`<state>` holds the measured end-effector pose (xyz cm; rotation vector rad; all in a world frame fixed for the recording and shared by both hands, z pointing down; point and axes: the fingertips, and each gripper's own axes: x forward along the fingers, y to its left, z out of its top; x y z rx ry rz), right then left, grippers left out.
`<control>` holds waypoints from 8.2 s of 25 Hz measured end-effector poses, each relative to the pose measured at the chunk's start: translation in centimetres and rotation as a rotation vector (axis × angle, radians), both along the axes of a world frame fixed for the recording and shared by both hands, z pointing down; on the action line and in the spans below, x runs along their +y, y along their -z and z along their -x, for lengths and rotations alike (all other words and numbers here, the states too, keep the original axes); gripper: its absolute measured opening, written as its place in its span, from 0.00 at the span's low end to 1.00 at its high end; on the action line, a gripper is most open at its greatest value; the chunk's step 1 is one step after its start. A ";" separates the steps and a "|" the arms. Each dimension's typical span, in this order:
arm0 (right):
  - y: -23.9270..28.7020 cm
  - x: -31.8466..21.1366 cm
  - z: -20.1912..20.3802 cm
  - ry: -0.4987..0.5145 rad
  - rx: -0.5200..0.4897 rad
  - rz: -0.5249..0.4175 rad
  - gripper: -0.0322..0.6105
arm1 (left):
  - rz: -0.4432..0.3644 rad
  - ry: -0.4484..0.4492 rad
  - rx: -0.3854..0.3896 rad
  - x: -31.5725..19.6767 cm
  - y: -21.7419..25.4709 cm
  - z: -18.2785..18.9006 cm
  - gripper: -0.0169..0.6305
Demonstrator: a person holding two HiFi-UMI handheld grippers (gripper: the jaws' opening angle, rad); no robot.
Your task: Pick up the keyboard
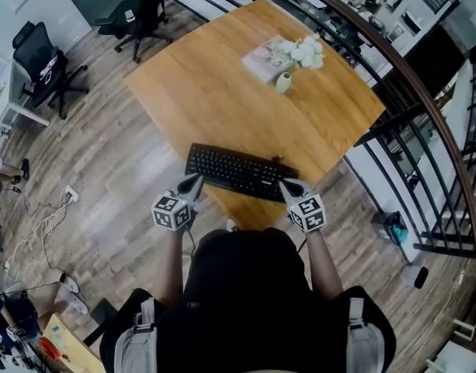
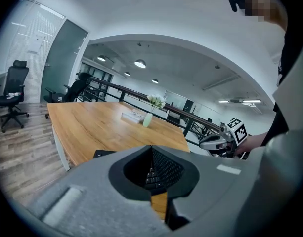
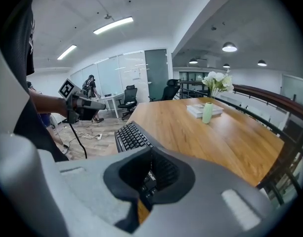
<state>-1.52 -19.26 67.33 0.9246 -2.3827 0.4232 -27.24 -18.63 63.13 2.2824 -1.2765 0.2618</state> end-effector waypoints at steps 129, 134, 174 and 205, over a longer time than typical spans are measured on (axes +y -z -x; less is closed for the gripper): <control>-7.6 -5.2 -7.4 -0.475 -0.207 0.301 0.46 | 0.279 0.132 -0.043 -6.3 -10.8 5.9 0.49; -6.7 -4.6 -8.0 -0.464 -0.209 0.287 0.46 | 0.230 0.138 -0.059 -5.7 -9.0 5.3 0.49; 2.1 -1.9 -4.7 -0.407 -0.256 0.077 0.46 | -0.022 0.231 -0.027 0.0 0.7 8.7 0.49; 9.5 -6.0 -6.6 -0.376 -0.320 -0.087 0.46 | -0.230 0.267 0.042 -3.1 9.5 7.1 0.49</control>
